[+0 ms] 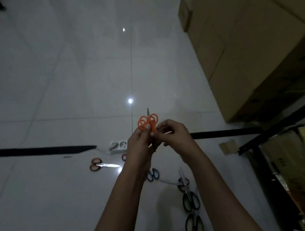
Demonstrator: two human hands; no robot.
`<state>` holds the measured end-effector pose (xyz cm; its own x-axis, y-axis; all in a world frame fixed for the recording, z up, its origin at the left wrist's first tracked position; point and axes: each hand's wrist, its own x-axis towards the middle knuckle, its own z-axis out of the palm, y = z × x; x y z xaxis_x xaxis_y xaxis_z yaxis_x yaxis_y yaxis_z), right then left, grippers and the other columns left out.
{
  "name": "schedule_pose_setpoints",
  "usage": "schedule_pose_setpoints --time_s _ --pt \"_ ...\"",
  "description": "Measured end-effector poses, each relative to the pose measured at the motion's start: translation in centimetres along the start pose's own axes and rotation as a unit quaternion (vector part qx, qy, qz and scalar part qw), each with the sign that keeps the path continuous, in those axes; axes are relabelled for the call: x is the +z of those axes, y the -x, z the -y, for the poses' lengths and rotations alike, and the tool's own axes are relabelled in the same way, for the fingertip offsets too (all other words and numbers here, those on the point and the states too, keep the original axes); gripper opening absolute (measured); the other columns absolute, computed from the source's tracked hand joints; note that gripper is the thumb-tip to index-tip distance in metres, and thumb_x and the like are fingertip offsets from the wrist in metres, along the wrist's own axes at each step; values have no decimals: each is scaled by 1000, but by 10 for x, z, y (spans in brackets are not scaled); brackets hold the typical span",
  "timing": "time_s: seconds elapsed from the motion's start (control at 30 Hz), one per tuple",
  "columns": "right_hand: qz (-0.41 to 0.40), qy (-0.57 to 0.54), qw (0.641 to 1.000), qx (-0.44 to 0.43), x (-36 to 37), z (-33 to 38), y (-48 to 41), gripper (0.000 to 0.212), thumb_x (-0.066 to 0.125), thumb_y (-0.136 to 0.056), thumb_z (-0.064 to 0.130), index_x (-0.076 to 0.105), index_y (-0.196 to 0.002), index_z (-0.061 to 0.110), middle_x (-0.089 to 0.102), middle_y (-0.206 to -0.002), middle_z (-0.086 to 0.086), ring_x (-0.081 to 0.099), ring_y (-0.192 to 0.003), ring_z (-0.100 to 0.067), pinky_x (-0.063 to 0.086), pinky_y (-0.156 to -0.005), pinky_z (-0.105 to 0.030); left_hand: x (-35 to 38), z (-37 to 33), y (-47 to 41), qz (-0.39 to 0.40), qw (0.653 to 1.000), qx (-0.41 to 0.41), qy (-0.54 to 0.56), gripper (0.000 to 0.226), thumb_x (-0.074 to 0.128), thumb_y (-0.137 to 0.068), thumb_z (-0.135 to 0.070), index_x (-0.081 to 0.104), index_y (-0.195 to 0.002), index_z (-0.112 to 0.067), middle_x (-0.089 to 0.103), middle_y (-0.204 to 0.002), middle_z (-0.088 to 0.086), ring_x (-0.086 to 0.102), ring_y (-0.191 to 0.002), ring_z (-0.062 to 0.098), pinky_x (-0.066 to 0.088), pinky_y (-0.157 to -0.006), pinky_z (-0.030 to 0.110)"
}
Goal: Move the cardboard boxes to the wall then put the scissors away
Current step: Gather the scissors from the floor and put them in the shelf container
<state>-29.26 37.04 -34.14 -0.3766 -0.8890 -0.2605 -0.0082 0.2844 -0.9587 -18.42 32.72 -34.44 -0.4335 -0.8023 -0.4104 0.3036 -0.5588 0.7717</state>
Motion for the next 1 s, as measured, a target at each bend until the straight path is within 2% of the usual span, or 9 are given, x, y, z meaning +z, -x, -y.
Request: schedule_pose_setpoints --time_s 0.1,0.23,0.4,0.5,0.63,0.73,0.8,0.9,1.0 --pt "-19 -34 999 -25 -7 37 22 10 71 -88 17 73 -97 15 72 -91 -12 67 -83 -18 55 -77 -39 32 -37 21 24 1000 6 -11 17 49 -99 -17 66 -101 -15 69 -91 6 64 -91 23 54 -72 33" --pt "-62 -74 993 -68 -24 82 46 18 62 -94 14 74 -106 10 75 -95 -7 68 -89 -14 51 -79 -27 77 -75 42 75 996 8 -39 16 50 -99 -17 64 -102 -14 66 -88 5 59 -87 21 48 -86 44" --pt "-135 -118 978 -109 -64 130 63 14 63 -92 9 75 -99 13 74 -99 -17 70 -95 -27 55 -84 -36 140 -95 50 147 986 21 -80 19 50 -98 -20 67 -103 -14 72 -87 1 64 -83 17 55 -74 38" --pt "-188 -129 966 -124 -105 153 78 13 64 -92 11 75 -94 18 75 -95 -13 70 -89 -22 56 -76 -29 191 -94 56 203 972 36 -110 25 47 -100 -23 66 -110 -12 73 -88 0 67 -81 15 57 -68 33" --pt "-266 -141 944 -135 -187 170 101 17 65 -91 11 73 -106 9 75 -98 -7 71 -95 -20 58 -82 -29 275 -69 68 306 949 13 -79 36 36 -103 -34 65 -114 -16 74 -91 1 69 -85 13 52 -72 30" --pt "-325 -122 927 -143 -250 173 121 17 64 -91 11 73 -106 14 76 -91 1 71 -86 -10 54 -68 -20 338 -38 78 335 940 -36 -46 46 26 -103 -40 65 -106 -15 72 -85 3 65 -83 16 48 -73 30" --pt "-364 -115 914 -138 -279 174 131 15 65 -91 13 75 -103 14 76 -88 2 72 -84 -11 52 -67 -22 369 -21 81 354 933 -68 -25 50 24 -103 -40 65 -102 -11 71 -79 5 65 -75 15 49 -67 27" --pt "-416 -114 893 -127 -312 174 150 16 66 -90 12 75 -103 10 76 -88 -2 71 -81 -12 53 -66 -24 404 7 86 348 931 -106 -47 45 29 -102 -36 63 -92 -10 65 -68 5 60 -60 15 47 -54 21" --pt "-456 -92 874 -140 -335 171 170 13 66 -90 12 76 -99 14 76 -90 -4 72 -87 -17 57 -78 -33 428 38 88 365 919 -83 -122 34 36 -100 -29 62 -92 -8 62 -73 6 57 -70 18 47 -62 29"
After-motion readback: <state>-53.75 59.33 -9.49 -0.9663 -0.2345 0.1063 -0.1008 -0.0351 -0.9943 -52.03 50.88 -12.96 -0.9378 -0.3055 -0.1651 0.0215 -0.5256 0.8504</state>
